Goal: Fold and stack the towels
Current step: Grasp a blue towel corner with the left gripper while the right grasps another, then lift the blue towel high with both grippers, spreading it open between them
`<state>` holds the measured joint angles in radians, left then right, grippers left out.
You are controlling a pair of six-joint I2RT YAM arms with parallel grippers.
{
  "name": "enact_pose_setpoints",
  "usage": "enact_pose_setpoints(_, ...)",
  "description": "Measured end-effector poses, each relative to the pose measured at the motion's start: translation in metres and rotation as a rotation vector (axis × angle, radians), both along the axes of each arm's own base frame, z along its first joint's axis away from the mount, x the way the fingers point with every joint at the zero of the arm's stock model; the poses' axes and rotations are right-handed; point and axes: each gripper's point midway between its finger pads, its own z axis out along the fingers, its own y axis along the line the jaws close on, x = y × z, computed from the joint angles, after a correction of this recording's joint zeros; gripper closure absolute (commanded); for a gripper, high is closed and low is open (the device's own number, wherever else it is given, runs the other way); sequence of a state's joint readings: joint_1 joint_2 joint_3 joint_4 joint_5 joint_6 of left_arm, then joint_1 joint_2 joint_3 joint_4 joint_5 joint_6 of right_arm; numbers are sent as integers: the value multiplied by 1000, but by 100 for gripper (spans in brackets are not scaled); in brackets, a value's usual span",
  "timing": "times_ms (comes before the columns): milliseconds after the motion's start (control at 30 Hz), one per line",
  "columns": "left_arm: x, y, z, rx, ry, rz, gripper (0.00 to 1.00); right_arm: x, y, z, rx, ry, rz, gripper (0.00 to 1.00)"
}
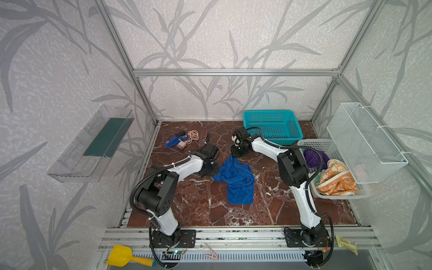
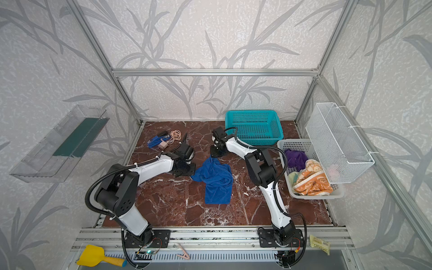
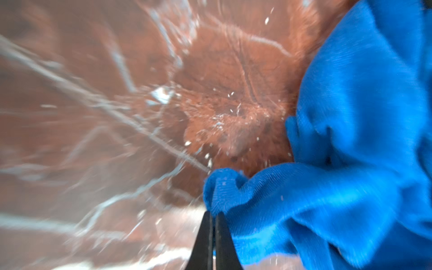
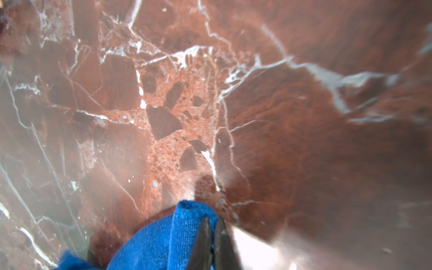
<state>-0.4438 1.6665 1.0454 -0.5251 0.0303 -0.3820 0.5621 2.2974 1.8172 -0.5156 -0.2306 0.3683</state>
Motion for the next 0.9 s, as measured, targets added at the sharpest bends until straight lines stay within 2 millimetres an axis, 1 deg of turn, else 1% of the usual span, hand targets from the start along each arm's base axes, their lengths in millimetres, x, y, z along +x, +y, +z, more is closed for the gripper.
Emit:
enact_pose_setpoints(33, 3, 2, 11, 12, -26, -5, 100, 0, -4, 8, 1, -13, -1, 100)
enact_pose_setpoints(67, 9, 5, 27, 24, -65, -14, 100, -1, -8, 19, 4, -32, -1, 100)
enact_pose_setpoints(100, 16, 7, 45, 36, -114, -16, 100, -1, -12, 32, 8, -55, -1, 100)
enact_pose_setpoints(133, 25, 9, 66, 44, -173, -19, 100, -2, -15, 49, 16, -85, -3, 100)
enact_pose_setpoints(200, 37, 14, 107, 60, -288, -25, 100, -1, -20, 94, 44, -178, -1, 100)
enact_pose_setpoints(300, 45, 22, 171, 66, -463, -30, 100, -10, -30, 179, 116, -362, 7, 100)
enact_pose_setpoints(333, 45, 24, 189, 63, -513, -33, 100, -15, -33, 206, 140, -419, 11, 100)
enact_pose_setpoints(400, 40, 27, 226, 49, -618, -45, 100, -30, -42, 262, 197, -548, 25, 100)
enact_pose_setpoints(467, 31, 29, 255, 27, -706, -61, 100, -49, -51, 307, 247, -655, 43, 100)
enact_pose_setpoints(500, 25, 29, 268, 13, -748, -71, 100, -59, -56, 323, 267, -701, 54, 100)
enact_pose_setpoints(533, 21, 27, 277, -6, -787, -80, 100, -68, -60, 333, 286, -734, 65, 100)
enact_pose_setpoints(567, 14, 26, 284, -27, -825, -93, 100, -80, -64, 339, 300, -760, 79, 100)
enact_pose_setpoints(600, 8, 23, 285, -44, -847, -108, 100, -91, -68, 338, 311, -774, 95, 99)
enact_pose_setpoints(633, 2, 20, 280, -56, -851, -125, 100, -101, -70, 332, 317, -774, 109, 96)
enact_pose_setpoints(667, -3, 16, 269, -66, -842, -144, 100, -111, -72, 317, 319, -757, 124, 92)
enact_pose_setpoints(700, -9, 11, 253, -76, -819, -163, 100, -119, -74, 295, 316, -727, 138, 87)
enact_pose_setpoints(733, -12, 7, 236, -79, -788, -174, 100, -126, -75, 271, 309, -684, 148, 77)
enact_pose_setpoints(767, -16, 2, 213, -82, -744, -188, 100, -135, -76, 237, 296, -621, 156, 67)
enact_pose_setpoints(800, -21, -2, 183, -78, -682, -197, 100, -144, -79, 199, 272, -542, 159, 61)
enact_pose_setpoints(833, -26, -3, 156, -73, -622, -202, 100, -152, -82, 166, 250, -466, 154, 55)
enact_pose_setpoints(867, -35, -4, 124, -62, -545, -208, 100, -166, -88, 125, 219, -369, 152, 53)
enact_pose_setpoints(900, -47, -1, 89, -44, -459, -209, 100, -181, -95, 93, 190, -281, 143, 51)
